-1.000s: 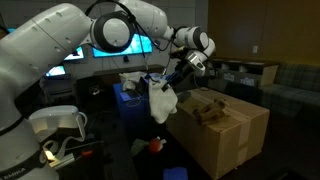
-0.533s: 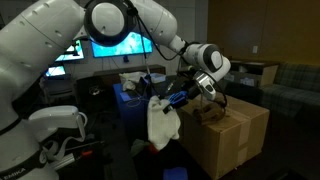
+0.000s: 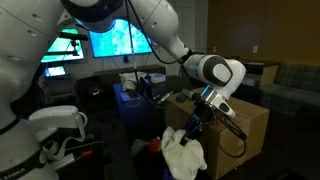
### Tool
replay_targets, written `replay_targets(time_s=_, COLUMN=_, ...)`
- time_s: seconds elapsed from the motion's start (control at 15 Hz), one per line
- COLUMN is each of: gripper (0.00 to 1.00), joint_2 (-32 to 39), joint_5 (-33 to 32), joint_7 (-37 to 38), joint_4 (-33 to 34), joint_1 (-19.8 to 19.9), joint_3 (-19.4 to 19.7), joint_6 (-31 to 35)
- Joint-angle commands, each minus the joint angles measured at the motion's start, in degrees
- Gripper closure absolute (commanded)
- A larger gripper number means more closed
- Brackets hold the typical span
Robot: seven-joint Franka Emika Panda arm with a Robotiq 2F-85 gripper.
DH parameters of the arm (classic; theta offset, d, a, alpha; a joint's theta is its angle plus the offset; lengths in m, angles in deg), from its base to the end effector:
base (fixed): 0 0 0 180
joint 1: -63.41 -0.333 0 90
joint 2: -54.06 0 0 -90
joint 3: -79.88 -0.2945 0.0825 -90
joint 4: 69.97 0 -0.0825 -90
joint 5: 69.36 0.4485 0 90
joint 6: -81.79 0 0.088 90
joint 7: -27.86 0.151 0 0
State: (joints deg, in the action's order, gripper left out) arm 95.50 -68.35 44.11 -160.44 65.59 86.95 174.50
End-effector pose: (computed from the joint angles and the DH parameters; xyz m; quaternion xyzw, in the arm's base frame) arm 0.6118 -0.0978 0.0913 0.9186 -0.2104 -0.3300 0.0556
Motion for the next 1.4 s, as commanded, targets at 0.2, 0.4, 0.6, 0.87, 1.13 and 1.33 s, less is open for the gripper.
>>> replay_targets(time_s=0.2, gripper=0.90, joint_2=-9.84, joint_5=-2.81, joint_7=-1.16, joint_4=-23.43, joint_1=0.89, joint_3=1.62, joint_6=28.89)
replay_targets(time_s=0.4, gripper=0.90, joint_2=-11.09, joint_5=-1.84, joint_7=-2.43, joint_4=-33.11, joint_1=1.39, joint_3=0.85, joint_6=42.16)
replay_targets(time_s=0.6, gripper=0.89, joint_2=-8.88, joint_5=-0.89, joint_7=-4.09, joint_4=-40.55, joint_1=1.91, joint_3=0.18, joint_6=55.50)
replay_targets(time_s=0.87, gripper=0.90, joint_2=-4.11, joint_5=0.15, joint_7=-4.93, joint_4=-39.64, joint_1=2.16, joint_3=0.32, joint_6=64.07)
replay_targets(time_s=1.13, gripper=0.90, joint_2=-3.30, joint_5=1.07, joint_7=-3.69, joint_4=-40.76, joint_1=0.53, joint_3=0.52, joint_6=70.76)
replay_targets(time_s=1.33, gripper=0.56, joint_2=-3.16, joint_5=0.72, joint_7=-4.73, joint_4=-41.11, joint_1=0.24, joint_3=0.49, joint_6=72.11)
